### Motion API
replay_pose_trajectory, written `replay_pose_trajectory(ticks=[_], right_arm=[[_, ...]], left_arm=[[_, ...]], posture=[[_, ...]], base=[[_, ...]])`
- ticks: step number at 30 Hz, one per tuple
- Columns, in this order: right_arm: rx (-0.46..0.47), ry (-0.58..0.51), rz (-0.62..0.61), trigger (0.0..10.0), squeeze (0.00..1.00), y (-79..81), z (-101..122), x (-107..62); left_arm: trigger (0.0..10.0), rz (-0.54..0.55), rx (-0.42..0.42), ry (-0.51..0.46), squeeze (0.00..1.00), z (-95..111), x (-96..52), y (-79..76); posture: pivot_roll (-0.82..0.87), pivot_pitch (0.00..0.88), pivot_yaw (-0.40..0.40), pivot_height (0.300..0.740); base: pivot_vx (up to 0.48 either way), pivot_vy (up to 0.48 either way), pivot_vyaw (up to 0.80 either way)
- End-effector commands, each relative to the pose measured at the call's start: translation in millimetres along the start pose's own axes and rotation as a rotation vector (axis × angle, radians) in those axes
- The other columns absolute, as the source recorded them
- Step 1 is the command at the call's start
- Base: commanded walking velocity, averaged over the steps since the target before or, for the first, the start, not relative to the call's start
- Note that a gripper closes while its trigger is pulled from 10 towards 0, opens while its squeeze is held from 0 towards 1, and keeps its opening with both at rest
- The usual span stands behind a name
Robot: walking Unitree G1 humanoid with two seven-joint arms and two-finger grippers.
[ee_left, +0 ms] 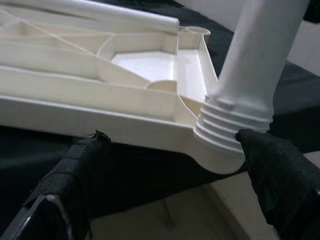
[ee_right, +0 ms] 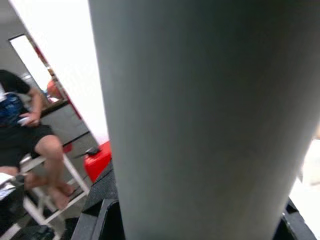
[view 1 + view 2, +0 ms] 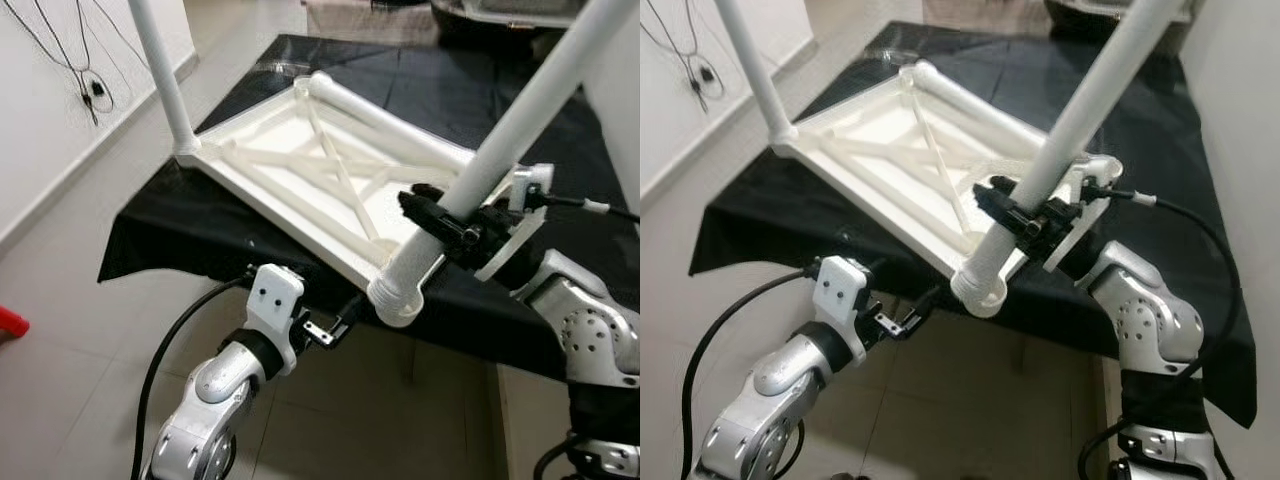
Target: Building children table
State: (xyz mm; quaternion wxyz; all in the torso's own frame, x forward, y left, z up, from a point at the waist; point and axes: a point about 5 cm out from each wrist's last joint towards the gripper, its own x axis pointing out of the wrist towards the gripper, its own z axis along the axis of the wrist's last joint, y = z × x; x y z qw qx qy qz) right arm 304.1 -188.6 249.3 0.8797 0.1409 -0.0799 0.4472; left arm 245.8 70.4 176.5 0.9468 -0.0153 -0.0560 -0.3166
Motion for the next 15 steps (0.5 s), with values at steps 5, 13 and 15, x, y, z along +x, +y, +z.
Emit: replay_pose_trajectory(ticks=[5,13,15], right_arm=[[-0.006,0.059,0.058,10.0,0.0,-4.2,-5,5.8],[-0.043,0.083,0.034,10.0,0.0,-12.3,-4,5.2],[-0.053,0.093,0.044,10.0,0.0,-13.2,-3,4.1]], left_arm=[[10.0,-0.014,-0.023,0.019,0.0,2,-4.8,-4.8],[10.0,-0.01,-0.024,0.028,0.0,3,-10.1,-5.3],[10.0,-0.01,-0.026,0.035,0.0,3,-11.9,-6.5]], posture=[[0.09,0.286,-0.043,0.74],[0.09,0.28,-0.046,0.74],[0.09,0.264,-0.052,0.74]], base=[[0.0,0.0,0.0],[0.0,0.0,0.0],[0.0,0.0,0.0]])
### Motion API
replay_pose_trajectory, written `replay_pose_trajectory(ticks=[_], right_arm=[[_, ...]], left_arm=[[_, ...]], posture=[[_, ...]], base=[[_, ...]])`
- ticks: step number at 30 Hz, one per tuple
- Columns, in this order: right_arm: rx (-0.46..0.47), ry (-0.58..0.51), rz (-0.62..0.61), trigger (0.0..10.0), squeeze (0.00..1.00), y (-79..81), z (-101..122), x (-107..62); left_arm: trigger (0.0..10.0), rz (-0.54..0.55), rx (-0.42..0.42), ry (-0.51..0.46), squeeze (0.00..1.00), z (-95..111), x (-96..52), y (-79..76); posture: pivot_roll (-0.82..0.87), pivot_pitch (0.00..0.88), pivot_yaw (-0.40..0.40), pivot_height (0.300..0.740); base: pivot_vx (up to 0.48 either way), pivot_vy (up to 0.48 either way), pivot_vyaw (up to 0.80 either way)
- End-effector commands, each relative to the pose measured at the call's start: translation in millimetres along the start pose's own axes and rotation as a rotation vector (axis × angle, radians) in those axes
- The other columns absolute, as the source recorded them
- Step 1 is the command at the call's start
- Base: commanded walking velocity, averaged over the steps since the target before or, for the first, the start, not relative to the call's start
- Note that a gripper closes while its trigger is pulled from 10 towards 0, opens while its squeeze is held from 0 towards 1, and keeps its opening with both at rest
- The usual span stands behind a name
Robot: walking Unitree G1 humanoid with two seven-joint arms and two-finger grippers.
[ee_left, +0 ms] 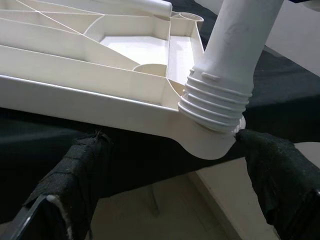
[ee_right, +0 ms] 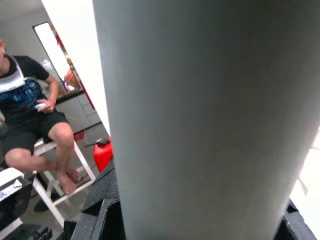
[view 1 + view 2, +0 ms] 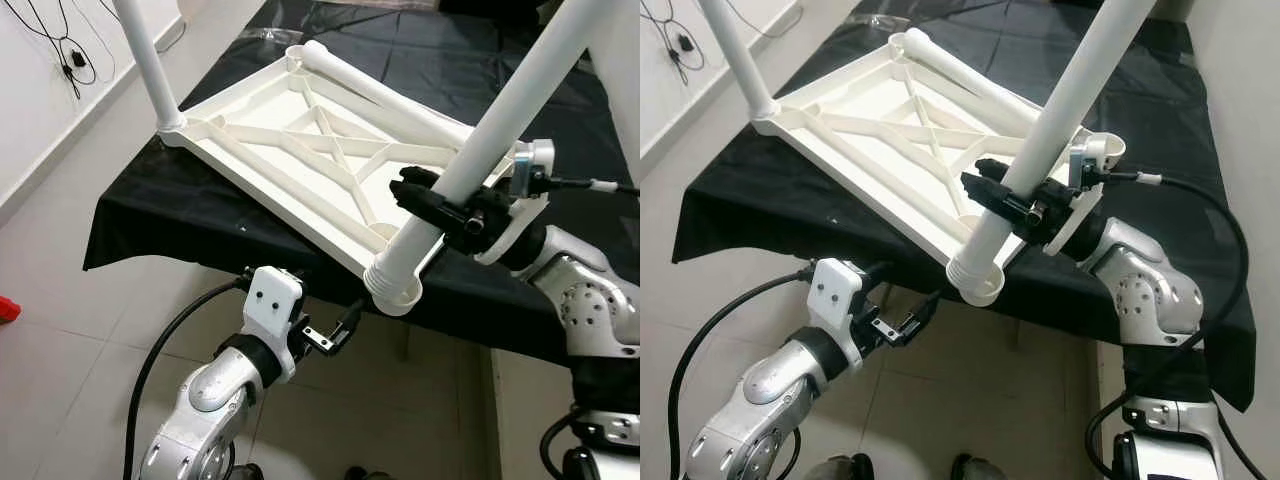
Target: Building children table
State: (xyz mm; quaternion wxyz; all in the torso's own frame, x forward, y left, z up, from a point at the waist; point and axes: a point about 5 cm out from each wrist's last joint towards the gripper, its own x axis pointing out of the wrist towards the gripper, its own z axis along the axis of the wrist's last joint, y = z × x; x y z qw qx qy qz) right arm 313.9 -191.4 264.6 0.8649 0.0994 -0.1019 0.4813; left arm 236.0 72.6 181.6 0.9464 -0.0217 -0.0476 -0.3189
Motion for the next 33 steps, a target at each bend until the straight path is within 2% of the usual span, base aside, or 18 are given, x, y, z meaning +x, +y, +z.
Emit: replay_pose_trajectory(ticks=[1,5,11,16,18,26,29,33], right_arm=[[0.034,0.088,-0.038,10.0,0.0,-4.6,-18,-3.9],[0.022,0.15,0.048,10.0,0.0,1.7,-19,-6.8],[-0.006,0.199,0.046,10.0,0.0,0.5,-26,-7.4],[-0.086,0.196,-0.05,10.0,0.0,-8.0,-25,-0.3],[-0.154,0.2,-0.108,10.0,0.0,-8.6,-23,3.6],[-0.208,0.198,-0.197,10.0,0.0,-8.1,-19,3.7],[-0.235,0.171,-0.307,10.0,0.0,-10.9,-18,3.7],[-0.243,0.152,-0.396,10.0,0.0,-16.2,-20,5.0]], left_arm=[[10.0,-0.006,-0.008,0.023,0.0,-3,-3.4,-2.5],[10.0,-0.008,-0.009,0.026,0.0,-3,-4.5,-5.1],[10.0,-0.007,-0.007,0.028,0.0,-4,-4.4,-5.9],[10.0,-0.01,-0.004,0.028,0.0,-2,-4.6,-8.0],[10.0,-0.013,-0.002,0.023,0.0,-1,-3.4,-8.7],[10.0,-0.012,0.0,0.02,0.0,0,-2.5,-8.6],[10.0,-0.009,0.0,0.017,0.0,0,-1.7,-7.7],[10.0,-0.002,0.0,0.017,0.0,1,-1.3,-7.1]], posture=[[0.09,0.264,-0.052,0.74],[0.09,0.251,-0.054,0.74],[0.09,0.234,-0.056,0.74],[0.09,0.225,-0.059,0.74],[0.09,0.224,-0.059,0.74],[0.09,0.225,-0.057,0.74],[0.08,0.224,-0.058,0.74],[0.08,0.225,-0.059,0.74]], base=[[0.0,0.0,0.0],[0.0,0.0,0.0],[0.0,0.0,0.0],[0.0,0.0,0.0],[0.0,0.0,0.0],[0.0,0.0,0.0],[0.0,0.0,0.0],[0.0,0.0,0.0]])
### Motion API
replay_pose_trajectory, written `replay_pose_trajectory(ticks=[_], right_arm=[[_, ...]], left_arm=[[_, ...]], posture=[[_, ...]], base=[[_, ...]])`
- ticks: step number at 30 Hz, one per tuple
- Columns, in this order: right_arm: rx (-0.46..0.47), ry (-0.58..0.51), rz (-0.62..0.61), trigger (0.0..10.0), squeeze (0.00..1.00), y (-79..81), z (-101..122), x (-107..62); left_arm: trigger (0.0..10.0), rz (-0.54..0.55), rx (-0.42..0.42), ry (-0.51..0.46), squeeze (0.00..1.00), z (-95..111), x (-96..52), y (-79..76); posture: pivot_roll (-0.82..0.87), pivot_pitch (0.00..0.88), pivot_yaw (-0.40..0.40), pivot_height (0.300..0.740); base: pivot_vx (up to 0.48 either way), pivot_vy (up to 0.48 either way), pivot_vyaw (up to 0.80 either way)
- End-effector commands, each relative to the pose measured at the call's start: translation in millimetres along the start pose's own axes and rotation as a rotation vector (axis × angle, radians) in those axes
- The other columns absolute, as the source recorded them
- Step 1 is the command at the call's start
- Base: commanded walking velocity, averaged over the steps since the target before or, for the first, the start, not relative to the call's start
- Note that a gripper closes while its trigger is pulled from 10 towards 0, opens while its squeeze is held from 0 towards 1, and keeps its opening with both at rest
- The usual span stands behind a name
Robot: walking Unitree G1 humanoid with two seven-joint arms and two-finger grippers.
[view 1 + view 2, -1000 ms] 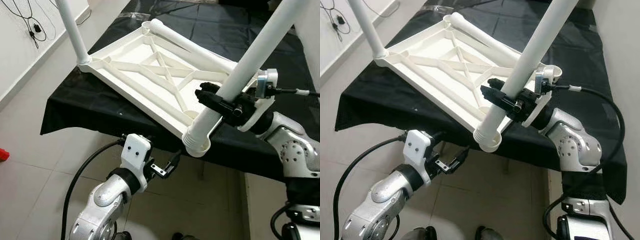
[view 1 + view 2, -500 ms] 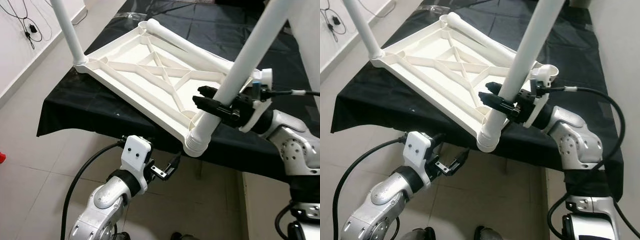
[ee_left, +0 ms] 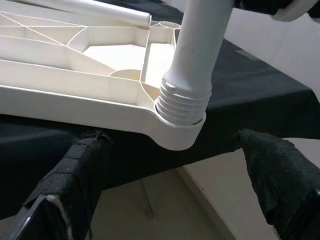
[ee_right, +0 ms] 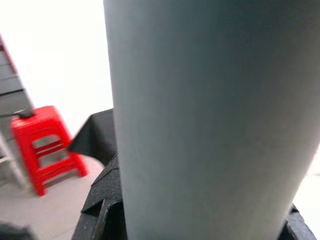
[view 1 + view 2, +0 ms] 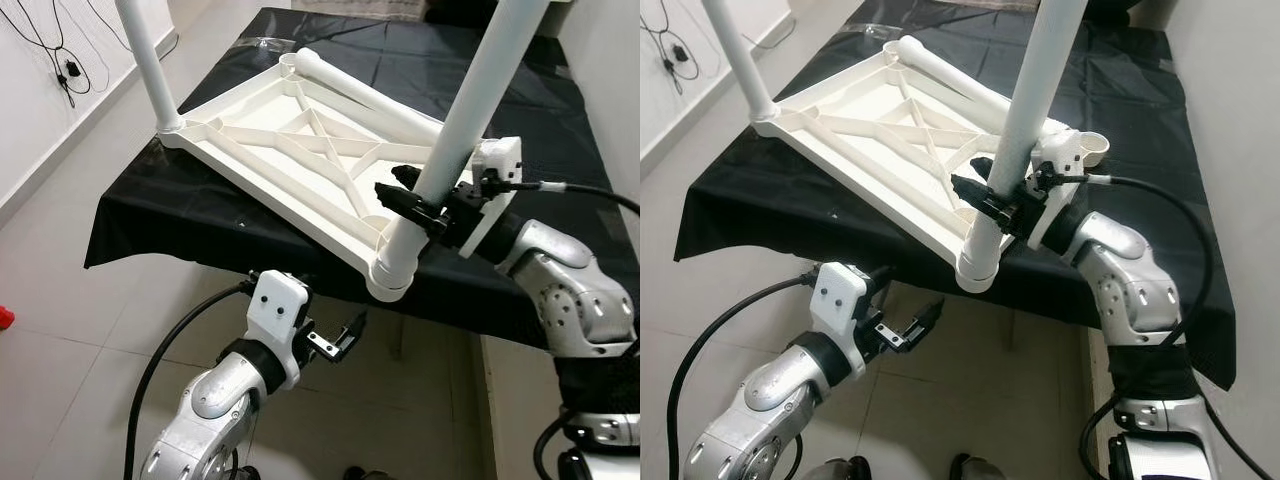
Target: Building children table
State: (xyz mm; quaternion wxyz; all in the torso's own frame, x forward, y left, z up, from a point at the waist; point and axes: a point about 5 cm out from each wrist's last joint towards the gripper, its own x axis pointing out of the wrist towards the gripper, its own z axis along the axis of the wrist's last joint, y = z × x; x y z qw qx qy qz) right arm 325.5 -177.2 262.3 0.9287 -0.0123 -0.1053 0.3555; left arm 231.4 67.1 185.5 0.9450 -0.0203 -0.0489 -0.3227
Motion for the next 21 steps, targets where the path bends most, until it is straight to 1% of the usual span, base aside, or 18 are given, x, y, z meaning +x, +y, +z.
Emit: replay_pose_trajectory(ticks=[1,3,5,7,8,9,10,12,13,14,16,17,19,20,21], right_arm=[[-0.011,0.077,-0.131,10.0,0.0,-12.5,-17,-7.2],[0.0,0.071,-0.183,10.0,0.0,-14.9,-18,-5.6],[0.0,0.071,-0.183,10.0,0.0,-14.9,-18,-5.6],[0.008,0.067,-0.266,10.0,0.0,-20.7,-20,-2.4],[0.008,0.067,-0.266,10.0,0.0,-20.7,-20,-2.4],[0.005,0.063,-0.307,10.0,0.0,-23.0,-21,-1.1],[0.005,0.063,-0.307,10.0,0.0,-23.0,-21,-1.1],[0.013,0.054,-0.401,10.0,0.0,-27.4,-22,1.8],[0.013,0.054,-0.401,10.0,0.0,-27.4,-22,1.8],[0.018,0.051,-0.432,10.0,0.0,-28.3,-22,2.7],[-0.018,0.054,-0.494,10.0,0.0,-30.0,-21,4.1],[-0.018,0.054,-0.494,10.0,0.0,-30.0,-21,4.1],[-0.066,0.062,-0.557,10.0,0.0,-32.5,-20,4.6],[-0.066,0.062,-0.557,10.0,0.0,-32.5,-20,4.6],[-0.085,0.07,-0.589,10.0,0.0,-33.6,-20,4.8]], left_arm=[[10.0,0.006,-0.003,0.018,0.0,-3,-1.4,0.1],[10.0,0.009,-0.003,0.018,0.0,-2,-1.6,-0.1],[10.0,0.009,-0.003,0.018,0.0,-2,-1.6,-0.1],[10.0,0.012,-0.002,0.02,0.0,-3,-2.4,0.5],[10.0,0.012,-0.002,0.02,0.0,-3,-2.4,0.5],[10.0,0.014,-0.001,0.022,0.0,-3,-2.6,1.0],[10.0,0.014,-0.001,0.022,0.0,-3,-2.6,1.0],[10.0,0.017,0.0,0.021,0.0,-3,-2.7,0.9],[10.0,0.017,0.0,0.021,0.0,-3,-2.7,0.9],[10.0,0.017,-0.001,0.021,0.0,-2,-2.6,0.6],[10.0,0.017,-0.001,0.02,0.0,-2,-2.3,0.3],[10.0,0.017,-0.001,0.02,0.0,-2,-2.3,0.3],[10.0,0.018,-0.002,0.02,0.0,-2,-1.7,-0.2],[10.0,0.018,-0.002,0.02,0.0,-2,-1.7,-0.2],[10.0,0.018,-0.003,0.019,0.0,-2,-1.4,-0.3]], posture=[[0.08,0.225,-0.059,0.74],[0.08,0.23,-0.061,0.74],[0.08,0.23,-0.061,0.74],[0.08,0.233,-0.062,0.74],[0.08,0.233,-0.062,0.74],[0.08,0.233,-0.062,0.74],[0.08,0.233,-0.062,0.74],[0.08,0.241,-0.066,0.74],[0.08,0.241,-0.066,0.74],[0.08,0.241,-0.066,0.74],[0.08,0.241,-0.065,0.74],[0.08,0.241,-0.065,0.74],[0.07,0.242,-0.065,0.74],[0.07,0.242,-0.065,0.74],[0.07,0.242,-0.066,0.74]], base=[[0.0,0.0,0.0],[0.0,0.0,0.0],[0.0,0.0,0.0],[0.0,0.0,0.0],[0.0,0.0,0.0],[0.0,0.0,0.0],[0.0,0.0,0.0],[0.0,0.0,0.0],[0.0,0.0,0.0],[0.0,0.0,0.0],[0.0,0.0,0.0],[0.0,0.0,0.0],[0.0,0.0,0.0],[0.0,0.0,0.0],[0.0,0.0,0.0]])
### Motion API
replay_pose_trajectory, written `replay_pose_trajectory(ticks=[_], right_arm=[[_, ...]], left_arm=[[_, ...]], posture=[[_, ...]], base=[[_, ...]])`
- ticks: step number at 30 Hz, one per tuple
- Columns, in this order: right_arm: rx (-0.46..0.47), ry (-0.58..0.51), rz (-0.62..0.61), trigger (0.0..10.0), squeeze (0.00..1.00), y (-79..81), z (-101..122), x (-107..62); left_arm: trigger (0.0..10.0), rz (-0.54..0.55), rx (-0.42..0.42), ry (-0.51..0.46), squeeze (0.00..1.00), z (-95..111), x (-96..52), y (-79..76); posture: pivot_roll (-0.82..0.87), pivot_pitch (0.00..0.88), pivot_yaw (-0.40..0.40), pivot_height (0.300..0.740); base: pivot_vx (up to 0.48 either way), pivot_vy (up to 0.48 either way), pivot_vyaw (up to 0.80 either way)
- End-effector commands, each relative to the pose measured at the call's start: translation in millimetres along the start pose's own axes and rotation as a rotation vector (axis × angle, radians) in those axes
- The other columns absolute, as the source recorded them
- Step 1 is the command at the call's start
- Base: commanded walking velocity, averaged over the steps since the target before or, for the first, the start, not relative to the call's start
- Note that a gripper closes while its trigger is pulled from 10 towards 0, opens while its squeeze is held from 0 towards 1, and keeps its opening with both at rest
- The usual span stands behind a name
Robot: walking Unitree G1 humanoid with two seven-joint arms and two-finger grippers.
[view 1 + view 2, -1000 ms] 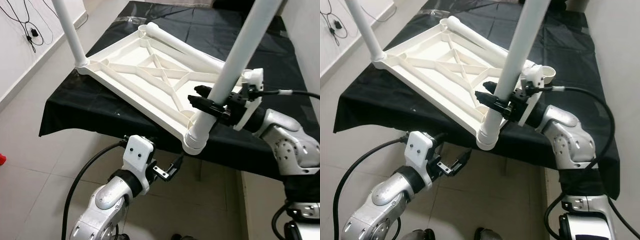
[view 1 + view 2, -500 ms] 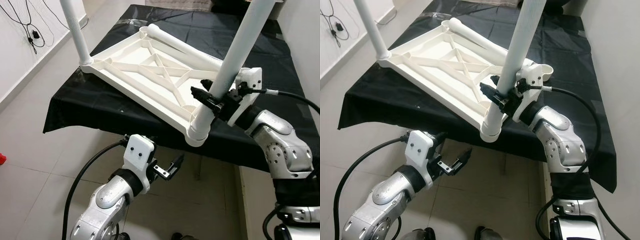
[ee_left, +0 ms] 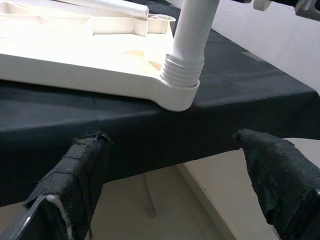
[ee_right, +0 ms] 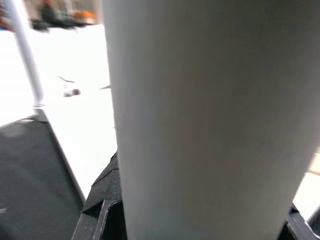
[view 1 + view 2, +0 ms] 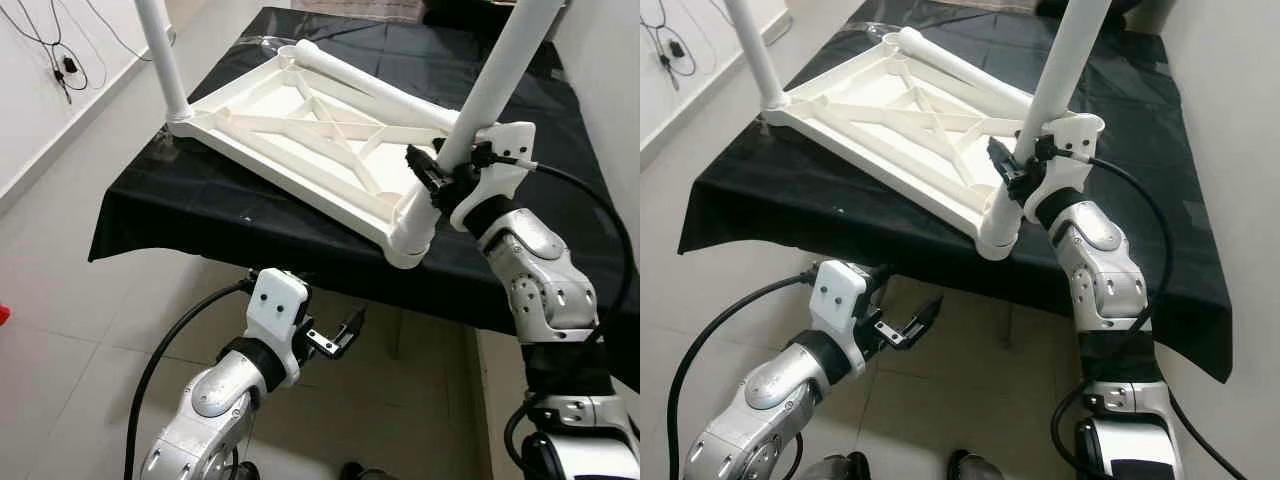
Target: Building children table
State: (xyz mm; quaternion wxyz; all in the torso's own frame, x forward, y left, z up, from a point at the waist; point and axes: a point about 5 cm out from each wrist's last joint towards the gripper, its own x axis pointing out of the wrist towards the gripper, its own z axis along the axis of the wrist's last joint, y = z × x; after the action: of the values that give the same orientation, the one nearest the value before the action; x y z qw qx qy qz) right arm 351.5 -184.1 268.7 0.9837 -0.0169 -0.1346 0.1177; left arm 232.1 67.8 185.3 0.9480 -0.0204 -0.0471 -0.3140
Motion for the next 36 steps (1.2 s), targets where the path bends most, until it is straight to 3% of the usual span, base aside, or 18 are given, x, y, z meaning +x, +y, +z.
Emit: replay_pose_trajectory(ticks=[1,7,11,16,18,19,20,24,27,30,36], right_arm=[[-0.033,0.102,-0.1,10.0,0.0,-13.0,-22,-5.6],[-0.022,0.172,-0.242,10.0,0.0,-12.9,-30,-3.7],[0.079,0.187,-0.368,10.0,0.0,-7.5,-36,-3.7],[0.119,0.201,-0.458,10.0,0.0,-8.9,-39,-5.2],[0.151,0.195,-0.618,10.0,0.0,-13.2,-41,-9.5],[0.151,0.195,-0.618,10.0,0.0,-13.2,-41,-9.5],[0.13,0.19,-0.684,10.0,0.0,-14.3,-41,-11.9],[0.088,0.148,-0.762,10.0,0.0,-12.0,-36,-14.6],[0.007,0.116,-0.832,10.0,0.0,-5.0,-28,-16.0],[-0.078,0.119,-0.915,10.0,0.0,3.8,-23,-16.1],[-0.131,0.181,-1.033,10.0,0.0,19.7,-27,-17.5]], left_arm=[[10.0,0.0,-0.003,0.015,0.0,-2,-1.4,-1.2],[10.0,0.005,-0.002,0.014,0.0,-2,-0.6,-0.1],[10.0,0.009,-0.003,0.014,0.0,-2,-0.1,0.2],[10.0,0.008,-0.003,0.013,0.0,-2,0.1,0.2],[10.0,0.01,-0.002,0.013,0.0,-2,0.3,1.1],[10.0,0.01,-0.002,0.013,0.0,-2,0.3,1.1],[10.0,0.012,-0.001,0.013,0.0,-3,0.2,1.5],[10.0,0.015,0.001,0.014,0.0,-3,0.2,2.2],[10.0,0.013,0.002,0.014,0.0,-4,0.5,2.1],[10.0,0.009,0.004,0.012,0.0,-4,1.7,2.0],[10.0,0.006,0.008,0.005,0.0,-4,5.0,2.5]], posture=[[0.07,0.242,-0.066,0.74],[0.07,0.247,-0.067,0.74],[0.07,0.249,-0.068,0.74],[0.07,0.249,-0.068,0.74],[0.07,0.245,-0.071,0.74],[0.07,0.245,-0.071,0.74],[0.07,0.24,-0.072,0.74],[0.08,0.235,-0.072,0.74],[0.07,0.226,-0.071,0.74],[0.07,0.22,-0.068,0.74],[0.07,0.204,-0.069,0.74]], base=[[0.0,0.0,0.0],[0.0,0.0,0.0],[0.0,0.0,0.0],[0.0,0.0,0.0],[0.0,0.0,0.0],[0.0,0.0,0.0],[0.0,0.0,0.0],[0.0,0.0,0.0],[0.0,0.0,0.0],[0.0,0.0,0.0],[0.0,0.0,0.0]])
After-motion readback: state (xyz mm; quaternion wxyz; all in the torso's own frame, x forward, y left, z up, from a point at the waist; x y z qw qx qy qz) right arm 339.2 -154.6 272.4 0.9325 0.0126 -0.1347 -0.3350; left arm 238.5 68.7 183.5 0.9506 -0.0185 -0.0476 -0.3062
